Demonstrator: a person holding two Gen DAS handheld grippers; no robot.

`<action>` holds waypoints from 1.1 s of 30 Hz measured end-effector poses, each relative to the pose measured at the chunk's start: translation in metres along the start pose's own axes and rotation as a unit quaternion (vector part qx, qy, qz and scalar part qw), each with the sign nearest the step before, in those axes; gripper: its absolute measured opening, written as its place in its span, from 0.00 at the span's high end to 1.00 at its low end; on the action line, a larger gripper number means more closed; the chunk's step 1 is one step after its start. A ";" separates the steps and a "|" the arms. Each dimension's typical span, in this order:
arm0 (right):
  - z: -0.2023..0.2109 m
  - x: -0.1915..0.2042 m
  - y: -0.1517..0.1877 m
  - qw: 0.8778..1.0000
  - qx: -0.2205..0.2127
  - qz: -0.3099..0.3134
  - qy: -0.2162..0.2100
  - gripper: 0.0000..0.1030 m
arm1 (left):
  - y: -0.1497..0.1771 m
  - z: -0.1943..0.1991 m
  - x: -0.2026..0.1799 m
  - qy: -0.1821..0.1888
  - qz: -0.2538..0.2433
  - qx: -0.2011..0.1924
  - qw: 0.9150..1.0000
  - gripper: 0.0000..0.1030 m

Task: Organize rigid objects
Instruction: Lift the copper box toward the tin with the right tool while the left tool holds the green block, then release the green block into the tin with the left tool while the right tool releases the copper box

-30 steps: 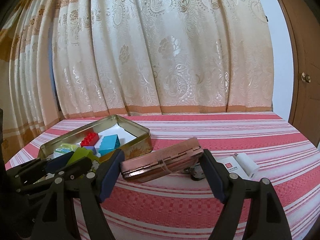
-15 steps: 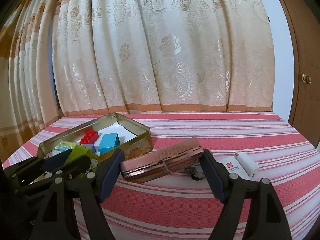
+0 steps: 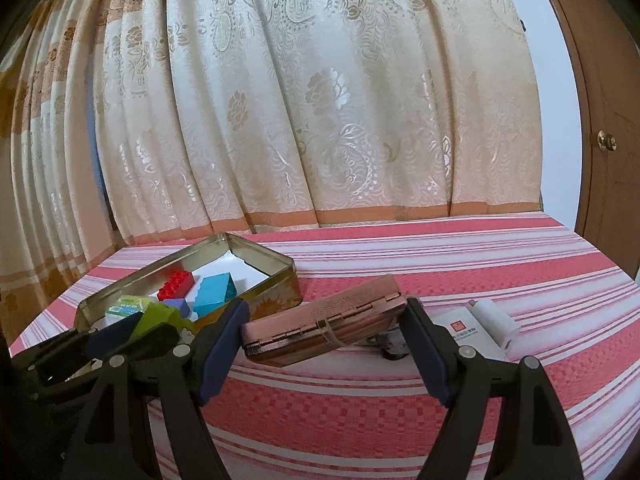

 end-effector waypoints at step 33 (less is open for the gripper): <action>-0.088 0.120 -0.020 0.982 0.106 0.038 -0.151 0.23 | -0.017 -0.015 0.123 -0.059 0.044 0.037 0.997 0.70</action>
Point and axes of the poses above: each gripper's, at about its wrist camera, not at the fingertips, and z roughly against the way its jaws point, x to its left, y to its underside, the point moved 9 cm from there along -z, roughly the way its jaws point, and after that the axes turned 8 degrees about -y, right-handed, at the moved point
